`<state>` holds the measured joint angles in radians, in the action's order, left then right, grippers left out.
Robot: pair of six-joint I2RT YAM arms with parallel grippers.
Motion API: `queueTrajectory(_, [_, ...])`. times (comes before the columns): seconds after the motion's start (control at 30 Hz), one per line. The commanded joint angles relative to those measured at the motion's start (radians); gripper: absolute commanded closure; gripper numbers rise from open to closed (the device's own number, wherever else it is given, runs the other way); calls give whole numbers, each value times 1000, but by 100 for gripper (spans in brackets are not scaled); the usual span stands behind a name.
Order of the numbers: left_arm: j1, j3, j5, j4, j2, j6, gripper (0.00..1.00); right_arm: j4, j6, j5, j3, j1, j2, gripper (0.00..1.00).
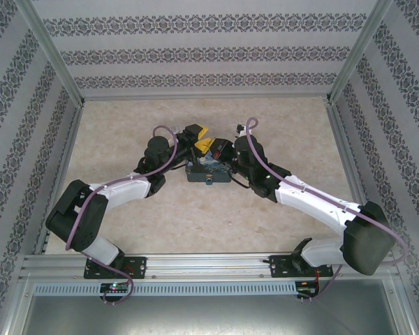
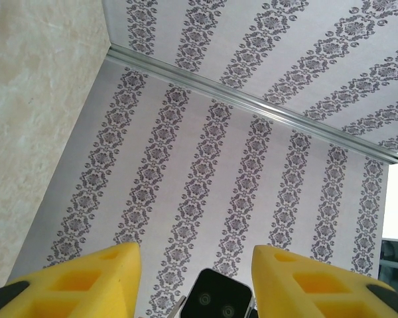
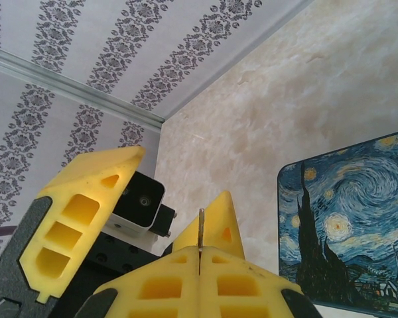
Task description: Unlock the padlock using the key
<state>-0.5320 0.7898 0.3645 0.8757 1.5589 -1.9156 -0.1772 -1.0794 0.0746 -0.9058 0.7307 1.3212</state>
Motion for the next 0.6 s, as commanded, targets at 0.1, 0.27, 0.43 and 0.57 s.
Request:
queueTrajectory(0.1, [-21, -14, -10, 22, -5, 18, 59, -35, -16, 28, 12, -1, -13, 100])
queueTrajectory(0.27, [-27, -21, -12, 5, -11, 27, 64, -36, -20, 30, 17, -4, -16, 100])
queueTrajectory(0.43, [-29, -25, -14, -12, -17, 36, 72, -38, -21, 33, 23, -6, -20, 100])
queueTrajectory(0.57, [-35, -27, -15, -19, -18, 40, 80, -37, -23, 34, 26, -8, -22, 100])
